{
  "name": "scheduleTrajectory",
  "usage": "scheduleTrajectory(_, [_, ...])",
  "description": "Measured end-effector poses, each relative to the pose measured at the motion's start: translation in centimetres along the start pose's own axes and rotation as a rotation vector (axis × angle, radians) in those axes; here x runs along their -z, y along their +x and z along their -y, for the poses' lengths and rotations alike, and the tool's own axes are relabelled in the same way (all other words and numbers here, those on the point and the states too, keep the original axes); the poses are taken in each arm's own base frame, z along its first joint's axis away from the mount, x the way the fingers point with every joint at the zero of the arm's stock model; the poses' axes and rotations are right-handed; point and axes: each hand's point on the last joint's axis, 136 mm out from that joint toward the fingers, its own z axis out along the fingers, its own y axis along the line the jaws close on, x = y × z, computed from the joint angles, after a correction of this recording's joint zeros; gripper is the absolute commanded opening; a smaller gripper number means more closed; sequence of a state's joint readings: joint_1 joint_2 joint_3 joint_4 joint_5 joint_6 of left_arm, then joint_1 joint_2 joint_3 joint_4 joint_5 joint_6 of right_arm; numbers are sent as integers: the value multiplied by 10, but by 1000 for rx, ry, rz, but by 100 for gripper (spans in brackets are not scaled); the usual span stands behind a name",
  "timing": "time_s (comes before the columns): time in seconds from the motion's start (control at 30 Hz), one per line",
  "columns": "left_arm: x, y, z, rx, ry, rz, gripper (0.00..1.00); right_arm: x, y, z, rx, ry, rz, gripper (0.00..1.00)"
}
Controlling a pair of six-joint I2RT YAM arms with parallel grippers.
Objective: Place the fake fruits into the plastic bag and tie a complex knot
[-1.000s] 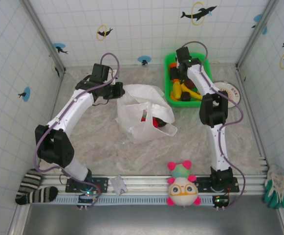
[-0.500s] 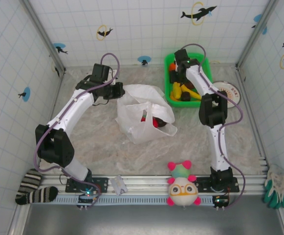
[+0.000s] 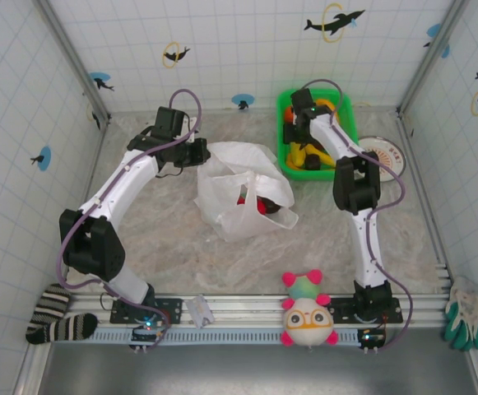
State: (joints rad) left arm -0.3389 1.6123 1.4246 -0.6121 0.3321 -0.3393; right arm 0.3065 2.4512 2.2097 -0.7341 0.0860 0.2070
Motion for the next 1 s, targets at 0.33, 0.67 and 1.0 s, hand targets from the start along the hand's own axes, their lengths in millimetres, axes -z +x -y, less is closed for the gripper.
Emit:
scheduleTrajectory(0.33, [0,1,-1,1,-3,-4,8,-40,-26,12,0,17,84,69])
scheduleTrajectory(0.67, [0,2,-1,0,-7,-6,8,-51,-37,19,31,26,118,74])
scheduleTrajectory(1.0, [-4,3,-3,3,-9,-16,8,-60,-39,17,38,13,123,73])
